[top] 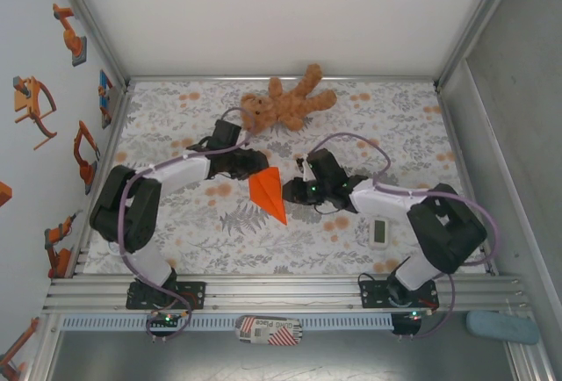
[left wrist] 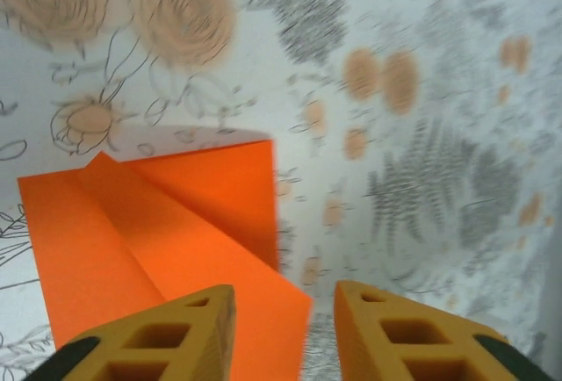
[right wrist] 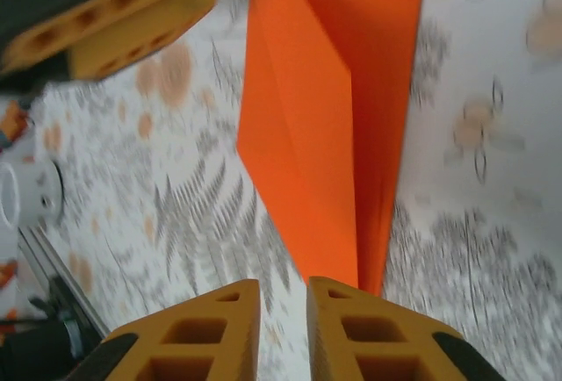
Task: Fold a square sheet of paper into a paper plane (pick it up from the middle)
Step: Pick up the paper from the center of the table.
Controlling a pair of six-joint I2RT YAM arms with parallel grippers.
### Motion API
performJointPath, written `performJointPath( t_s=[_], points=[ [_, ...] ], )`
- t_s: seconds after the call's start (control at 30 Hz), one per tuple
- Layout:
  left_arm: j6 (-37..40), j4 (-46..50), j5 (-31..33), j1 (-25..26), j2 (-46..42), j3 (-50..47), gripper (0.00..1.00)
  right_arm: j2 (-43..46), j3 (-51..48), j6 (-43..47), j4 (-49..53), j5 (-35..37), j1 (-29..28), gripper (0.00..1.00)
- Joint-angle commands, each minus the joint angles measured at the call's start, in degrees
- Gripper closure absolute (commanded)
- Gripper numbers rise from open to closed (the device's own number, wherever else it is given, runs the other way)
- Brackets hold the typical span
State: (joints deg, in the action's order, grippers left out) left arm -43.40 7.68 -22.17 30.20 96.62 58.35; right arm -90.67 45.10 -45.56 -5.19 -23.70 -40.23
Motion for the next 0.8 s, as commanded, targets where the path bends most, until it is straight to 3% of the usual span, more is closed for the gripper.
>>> performJointPath(
  t_s=[0.0,0.2,0.47,0.6,0.77],
  points=[
    [-2.5,0.2,1.9,-1.7,-4.8,-3.6,0.60,-4.3,3.8,-0.1,-2.1,0.3,1.1,0.73],
    [-4.6,-0.9,1.5,-5.5,-10.4,-10.7,0.50,-11.0,9.6,3.8,0.7,-1.1,1.2,0.64],
    [-4.9,-0.2,2.0,-6.8,-13.6,-13.2,0.47,-14.9,12.0,4.3,0.0,-1.1,1.3,0.64],
    [-4.7,-0.1,1.7,-6.8,-14.1,-13.0,0.46,-15.8,12.3,4.3,-1.5,-2.3,1.3,0.69],
    [-5.1,0.0,1.3,-7.2,-15.7,-13.1,0.46,-15.8,11.1,4.5,-6.4,-4.4,1.5,0.91]
  ],
)
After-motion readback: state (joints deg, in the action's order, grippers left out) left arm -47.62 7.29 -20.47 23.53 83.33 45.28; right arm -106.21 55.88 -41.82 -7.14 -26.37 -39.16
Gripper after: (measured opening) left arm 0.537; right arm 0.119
